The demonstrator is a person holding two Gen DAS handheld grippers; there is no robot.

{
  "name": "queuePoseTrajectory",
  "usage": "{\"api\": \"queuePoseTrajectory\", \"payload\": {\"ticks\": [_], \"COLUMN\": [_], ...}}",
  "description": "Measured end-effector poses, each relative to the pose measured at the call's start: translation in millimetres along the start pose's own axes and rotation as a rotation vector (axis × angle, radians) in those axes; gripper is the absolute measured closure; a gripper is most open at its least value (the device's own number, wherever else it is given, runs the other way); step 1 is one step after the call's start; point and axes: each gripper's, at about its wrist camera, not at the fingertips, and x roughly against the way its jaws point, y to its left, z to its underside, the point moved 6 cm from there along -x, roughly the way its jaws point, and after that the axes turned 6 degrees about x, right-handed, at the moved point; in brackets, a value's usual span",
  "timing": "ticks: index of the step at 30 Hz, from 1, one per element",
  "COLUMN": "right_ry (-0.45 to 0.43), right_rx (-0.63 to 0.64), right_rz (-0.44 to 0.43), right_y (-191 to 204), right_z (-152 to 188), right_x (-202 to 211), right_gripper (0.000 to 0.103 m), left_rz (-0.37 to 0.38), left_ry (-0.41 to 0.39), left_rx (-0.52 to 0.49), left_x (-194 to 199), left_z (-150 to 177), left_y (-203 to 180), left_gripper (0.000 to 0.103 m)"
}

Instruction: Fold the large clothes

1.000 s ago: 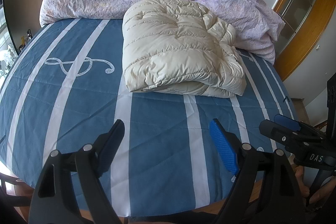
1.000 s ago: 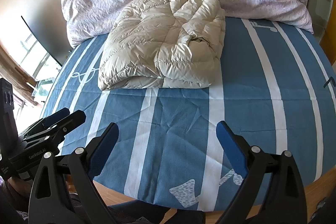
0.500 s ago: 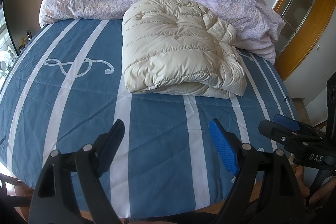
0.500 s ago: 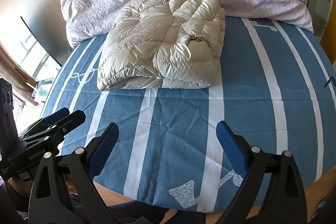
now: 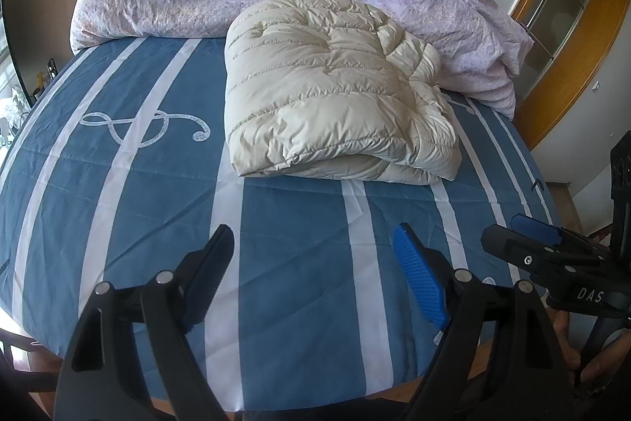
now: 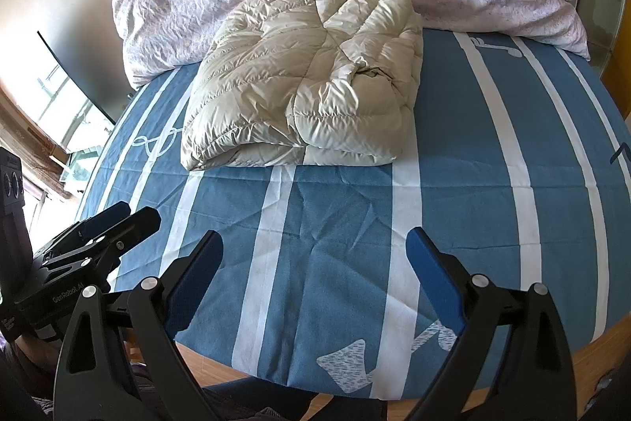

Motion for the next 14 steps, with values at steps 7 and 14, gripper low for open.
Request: {"api": "queuePoseTrajectory", "payload": {"ticks": [7, 14], "right_ry": [0.000, 0.001], "right_rx": [0.002, 0.002], "right_rz": [-0.001, -0.003], "right_y": [-0.6, -1.6], "right_z": [-0.6, -0.3], "right_x": [0.2, 0.3], "right_gripper": [0.007, 0.007], "left_rz": [-0.001, -0.001], "left_ry": [0.000, 0.000], "left_rx": [0.001, 0.001], "left_x": [0.6, 0.5], "left_z": [0.3, 0.2], "left_y": [-0.5, -0.7], "left_gripper": [0.020, 0.021]}}
